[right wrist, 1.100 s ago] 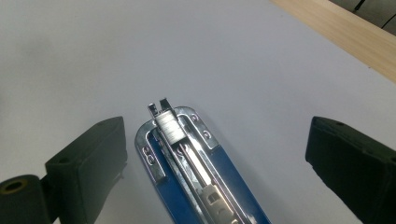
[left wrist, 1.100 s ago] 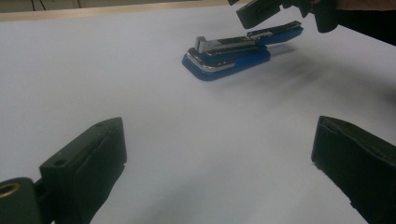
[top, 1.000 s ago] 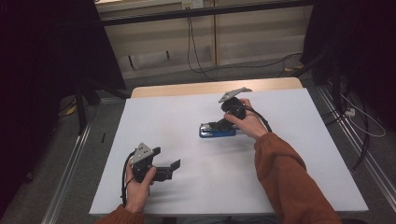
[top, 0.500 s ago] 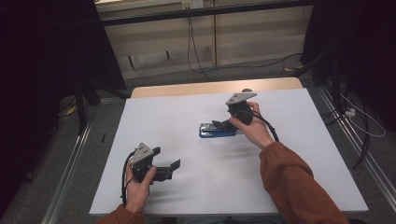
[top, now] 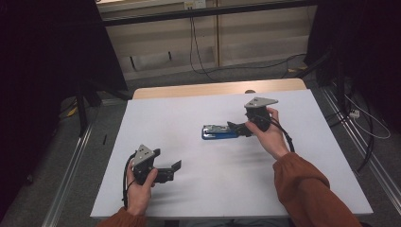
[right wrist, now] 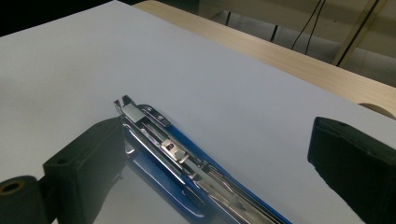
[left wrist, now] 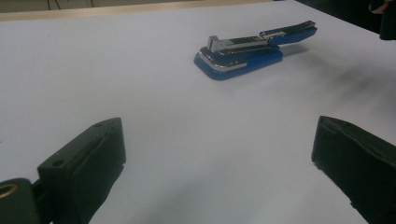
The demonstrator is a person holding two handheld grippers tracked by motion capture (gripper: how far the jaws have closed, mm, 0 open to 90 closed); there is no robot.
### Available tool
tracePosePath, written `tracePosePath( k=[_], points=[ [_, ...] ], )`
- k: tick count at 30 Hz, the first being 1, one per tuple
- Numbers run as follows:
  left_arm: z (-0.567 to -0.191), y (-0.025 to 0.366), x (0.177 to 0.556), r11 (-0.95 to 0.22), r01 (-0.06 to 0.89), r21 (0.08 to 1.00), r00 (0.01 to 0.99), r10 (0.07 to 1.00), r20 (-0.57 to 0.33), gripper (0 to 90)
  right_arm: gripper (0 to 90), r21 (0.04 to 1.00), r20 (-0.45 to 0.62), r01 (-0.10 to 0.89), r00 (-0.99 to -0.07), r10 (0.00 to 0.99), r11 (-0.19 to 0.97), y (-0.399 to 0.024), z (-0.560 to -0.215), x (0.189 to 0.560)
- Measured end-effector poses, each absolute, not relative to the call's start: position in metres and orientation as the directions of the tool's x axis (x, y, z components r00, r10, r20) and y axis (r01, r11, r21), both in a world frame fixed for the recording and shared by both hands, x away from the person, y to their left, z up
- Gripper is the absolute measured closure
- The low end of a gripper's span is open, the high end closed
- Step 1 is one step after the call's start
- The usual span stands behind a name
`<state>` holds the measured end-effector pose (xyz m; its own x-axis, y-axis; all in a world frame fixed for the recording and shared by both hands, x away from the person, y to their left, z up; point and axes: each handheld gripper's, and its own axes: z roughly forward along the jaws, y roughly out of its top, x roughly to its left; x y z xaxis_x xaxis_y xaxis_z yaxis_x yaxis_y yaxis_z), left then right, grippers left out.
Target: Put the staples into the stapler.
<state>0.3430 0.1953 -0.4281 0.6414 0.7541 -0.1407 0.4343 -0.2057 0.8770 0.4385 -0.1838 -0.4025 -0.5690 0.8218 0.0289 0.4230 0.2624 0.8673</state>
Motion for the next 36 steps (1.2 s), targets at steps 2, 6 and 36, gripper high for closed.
tracePosePath(
  k=[2, 6, 36],
  points=[
    [-0.428, 0.196, 0.343, -0.214, 0.435, 0.874, 0.647, 0.750, -0.138, 3.0, 4.2, 0.871, 0.012, 0.414, -0.555, 0.832, 0.265, -0.188, -0.403, 0.435],
    [-0.429, 0.198, 0.342, -0.217, 0.437, 0.873, 0.650, 0.747, -0.140, 3.1, 4.2, 0.877, 0.010, 0.409, -0.541, 0.841, 0.253, -0.194, -0.406, 0.427],
    [-0.428, 0.197, 0.342, -0.224, 0.424, 0.878, 0.648, 0.752, -0.120, 3.0, 3.8, 0.895, 0.065, 0.420, -0.457, 0.887, 0.151, -0.247, -0.425, 0.379]
  ],
)
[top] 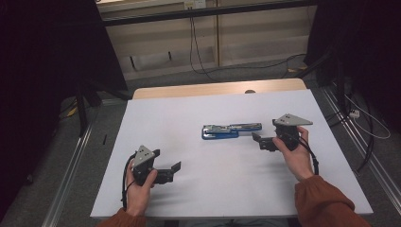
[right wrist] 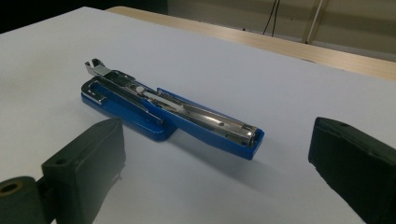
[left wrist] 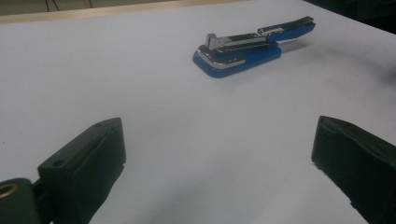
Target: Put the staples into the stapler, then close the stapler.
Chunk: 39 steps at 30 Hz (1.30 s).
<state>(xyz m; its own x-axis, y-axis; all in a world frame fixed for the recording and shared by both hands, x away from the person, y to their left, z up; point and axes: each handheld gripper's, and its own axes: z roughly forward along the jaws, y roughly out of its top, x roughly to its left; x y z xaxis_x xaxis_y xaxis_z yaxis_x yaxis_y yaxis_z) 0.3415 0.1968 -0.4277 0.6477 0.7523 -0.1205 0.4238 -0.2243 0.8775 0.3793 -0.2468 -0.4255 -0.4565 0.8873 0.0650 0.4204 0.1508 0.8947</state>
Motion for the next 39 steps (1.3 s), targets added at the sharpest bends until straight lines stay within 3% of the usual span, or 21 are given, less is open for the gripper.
tracePosePath(
  k=[16, 20, 29, 32, 34, 39],
  points=[
    [-0.431, 0.192, 0.344, -0.242, 0.417, 0.876, 0.671, 0.732, -0.117, 3.9, 2.7, 0.892, 0.056, 0.422, -0.461, 0.886, 0.163, -0.267, -0.436, 0.366],
    [-0.432, 0.188, 0.347, -0.253, 0.397, 0.882, 0.684, 0.722, -0.101, 4.8, 7.1, 0.884, 0.067, 0.437, -0.472, 0.879, 0.168, -0.264, -0.439, 0.367],
    [-0.432, 0.168, 0.359, -0.268, 0.415, 0.869, 0.673, 0.733, -0.095, 6.3, 28.8, 0.891, 0.035, 0.410, -0.490, 0.871, 0.196, -0.261, -0.440, 0.366],
    [-0.429, 0.162, 0.364, -0.234, 0.418, 0.878, 0.652, 0.750, -0.111, 2.2, 40.2, 0.882, 0.039, 0.427, -0.491, 0.870, 0.201, -0.262, -0.443, 0.369],
    [-0.428, 0.159, 0.368, -0.247, 0.412, 0.877, 0.675, 0.729, -0.112, 2.7, 50.6, 0.875, 0.028, 0.433, -0.495, 0.868, 0.219, -0.262, -0.444, 0.371],
    [-0.428, 0.149, 0.375, -0.264, 0.406, 0.875, 0.694, 0.712, -0.107, 4.5, 66.9, 0.870, 0.007, 0.433, -0.491, 0.871, 0.237, -0.261, -0.446, 0.375]
  ],
)
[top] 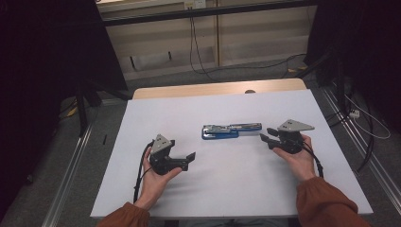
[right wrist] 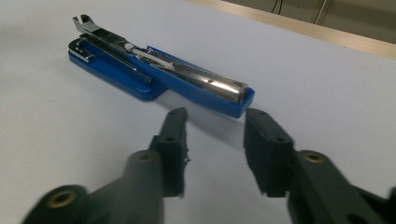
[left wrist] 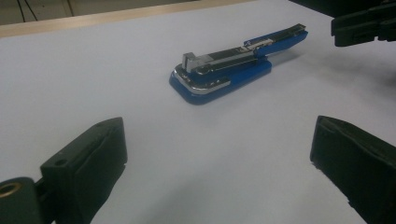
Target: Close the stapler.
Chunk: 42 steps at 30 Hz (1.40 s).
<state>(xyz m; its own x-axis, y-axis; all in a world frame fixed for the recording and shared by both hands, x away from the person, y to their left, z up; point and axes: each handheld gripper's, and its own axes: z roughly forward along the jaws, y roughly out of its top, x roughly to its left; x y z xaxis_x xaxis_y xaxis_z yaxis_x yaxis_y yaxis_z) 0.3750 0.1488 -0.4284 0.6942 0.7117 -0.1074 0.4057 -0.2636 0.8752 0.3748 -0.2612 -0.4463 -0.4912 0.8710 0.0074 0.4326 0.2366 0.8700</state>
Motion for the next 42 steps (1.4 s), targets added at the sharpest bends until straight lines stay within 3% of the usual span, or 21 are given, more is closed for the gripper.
tracePosePath(
  k=[7, 17, 25, 27, 30, 42],
  points=[
    [-0.426, 0.126, 0.391, -0.295, 0.382, 0.876, 0.723, 0.685, -0.085, 12.6, 86.2, 0.875, 0.016, 0.433, -0.476, 0.880, 0.218, -0.265, -0.448, 0.379],
    [-0.426, 0.114, 0.415, -0.276, 0.407, 0.871, 0.711, 0.694, -0.112, 17.9, 90.0, 0.875, 0.015, 0.427, -0.493, 0.870, 0.227, -0.267, -0.447, 0.382],
    [-0.432, 0.115, 0.424, -0.292, 0.407, 0.865, 0.703, 0.705, -0.094, 35.8, 90.0, 0.868, 0.021, 0.438, -0.507, 0.862, 0.236, -0.263, -0.449, 0.382],
    [-0.432, 0.115, 0.427, -0.273, 0.413, 0.869, 0.707, 0.698, -0.117, 46.2, 90.0, 0.865, 0.022, 0.441, -0.508, 0.861, 0.238, -0.263, -0.450, 0.382],
    [-0.429, 0.112, 0.435, -0.293, 0.422, 0.858, 0.716, 0.689, -0.116, 49.8, 90.0, 0.863, 0.025, 0.446, -0.506, 0.862, 0.236, -0.264, -0.450, 0.382],
    [-0.423, 0.090, 0.455, -0.330, 0.381, 0.864, 0.749, 0.658, -0.079, 83.4, 90.0, 0.858, 0.028, 0.454, -0.505, 0.863, 0.238, -0.265, -0.453, 0.383]
  ],
)
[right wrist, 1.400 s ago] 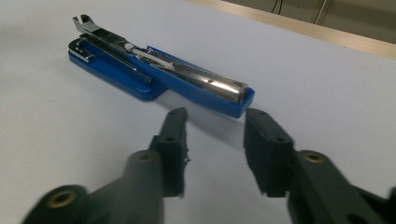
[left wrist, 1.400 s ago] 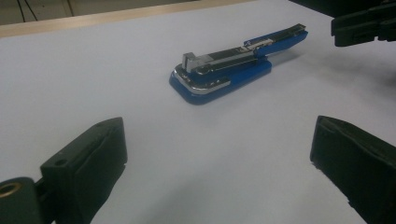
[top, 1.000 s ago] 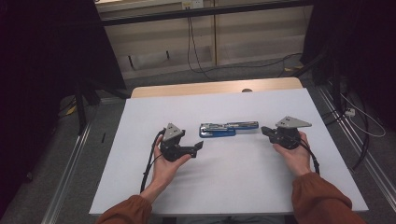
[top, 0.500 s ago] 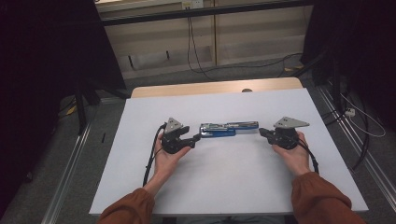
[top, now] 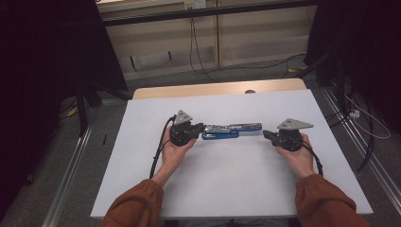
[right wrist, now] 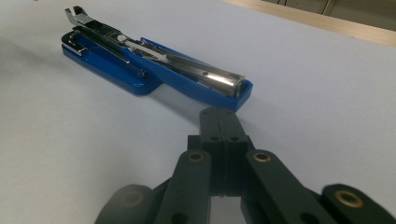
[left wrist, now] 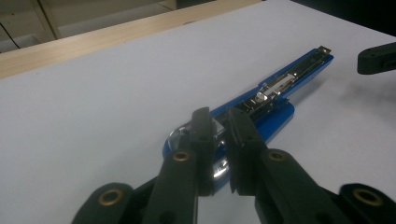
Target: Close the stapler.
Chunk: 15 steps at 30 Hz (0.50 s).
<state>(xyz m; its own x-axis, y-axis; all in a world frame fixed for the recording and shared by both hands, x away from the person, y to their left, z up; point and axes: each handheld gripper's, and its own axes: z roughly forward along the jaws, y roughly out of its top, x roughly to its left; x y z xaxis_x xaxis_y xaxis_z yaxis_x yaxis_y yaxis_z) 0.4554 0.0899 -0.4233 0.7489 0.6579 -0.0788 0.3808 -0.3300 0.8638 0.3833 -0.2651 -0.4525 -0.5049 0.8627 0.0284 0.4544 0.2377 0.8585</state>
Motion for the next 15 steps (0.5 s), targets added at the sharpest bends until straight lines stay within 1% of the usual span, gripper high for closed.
tracePosePath(
  k=[3, 9, 15],
  points=[
    [-0.424, 0.082, 0.459, -0.347, 0.384, 0.856, 0.759, 0.647, -0.078, 90.0, 90.0, 0.857, 0.027, 0.455, -0.507, 0.861, 0.241, -0.264, -0.452, 0.383],
    [-0.439, 0.075, 0.460, -0.361, 0.420, 0.833, 0.752, 0.652, -0.096, 90.0, 90.0, 0.848, 0.027, 0.473, -0.487, 0.873, 0.238, -0.265, -0.454, 0.385],
    [-0.443, 0.071, 0.460, -0.404, 0.411, 0.817, 0.764, 0.642, -0.066, 90.0, 90.0, 0.841, 0.024, 0.481, -0.491, 0.871, 0.248, -0.261, -0.455, 0.388]
  ],
)
